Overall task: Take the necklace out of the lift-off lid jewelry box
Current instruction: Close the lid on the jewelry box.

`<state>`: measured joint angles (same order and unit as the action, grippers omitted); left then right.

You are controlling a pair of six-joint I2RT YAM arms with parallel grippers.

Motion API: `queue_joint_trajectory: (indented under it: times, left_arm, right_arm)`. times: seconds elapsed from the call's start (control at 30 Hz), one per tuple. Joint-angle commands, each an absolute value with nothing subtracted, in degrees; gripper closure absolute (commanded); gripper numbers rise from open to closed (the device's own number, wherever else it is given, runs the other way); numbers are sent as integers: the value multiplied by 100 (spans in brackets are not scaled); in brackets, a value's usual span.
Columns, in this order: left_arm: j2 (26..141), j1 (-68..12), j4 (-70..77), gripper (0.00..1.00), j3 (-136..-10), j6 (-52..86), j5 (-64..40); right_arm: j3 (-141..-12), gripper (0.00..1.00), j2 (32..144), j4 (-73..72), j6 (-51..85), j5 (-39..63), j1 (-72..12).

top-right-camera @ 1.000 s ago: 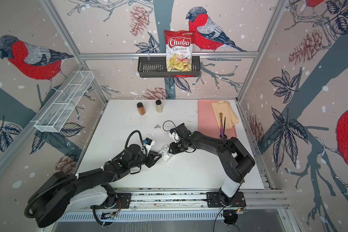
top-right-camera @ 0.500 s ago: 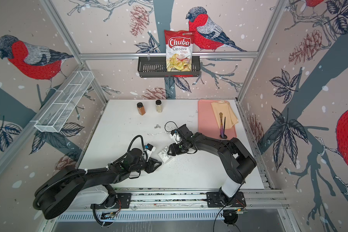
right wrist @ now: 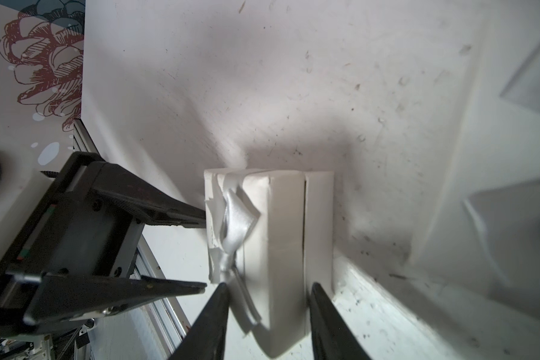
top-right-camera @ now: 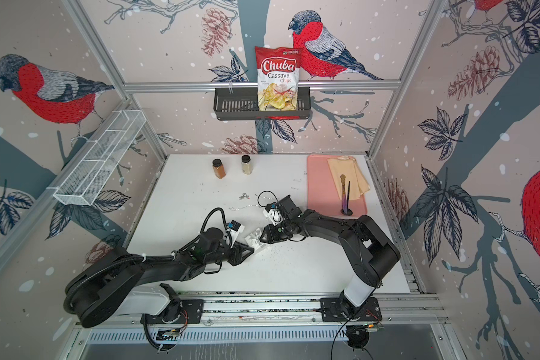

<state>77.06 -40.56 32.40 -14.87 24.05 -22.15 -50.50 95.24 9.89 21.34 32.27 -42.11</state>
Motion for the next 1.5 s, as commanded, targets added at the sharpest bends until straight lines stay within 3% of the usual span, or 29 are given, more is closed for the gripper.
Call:
queue_joint_trajectory:
  times: [0.0, 0.63, 0.7, 0.77, 0.83, 1.03, 1.2, 1.47]
  left_arm:
    - [7621, -4052, 3548, 55, -1551, 2434, -2121]
    - [7111, -4049, 3435, 56, -1431, 2473, -1943]
    - [7081, -4052, 3439, 56, -1407, 2474, -1938]
    - [7058, -4052, 3453, 56, -1378, 2485, -1916]
    - [7037, -4052, 3432, 56, -1363, 2495, -1869]
    - [6866, -4024, 3083, 56, -1388, 2678, -1187]
    - [6959, -3903, 3133, 53, -1406, 2767, -1238]
    - [7376, -3867, 3555, 51, -1429, 2873, -1554]
  right_arm:
    - [-5010, 60, 9552, 737, 2233, 3434, -4210]
    - [-4910, 73, 9438, 495, 2250, 3514, -4130]
    - [-4911, 72, 9456, 509, 2242, 3522, -4121]
    - [-4913, 62, 9448, 516, 2250, 3494, -4114]
    - [-4922, 60, 9424, 534, 2264, 3426, -4096]
    - [-4944, 69, 9321, 441, 2407, 3251, -3991]
    - [-4984, 73, 9452, 415, 2514, 3162, -3981]
    - [-4966, 66, 9562, 405, 2641, 3091, -3999]
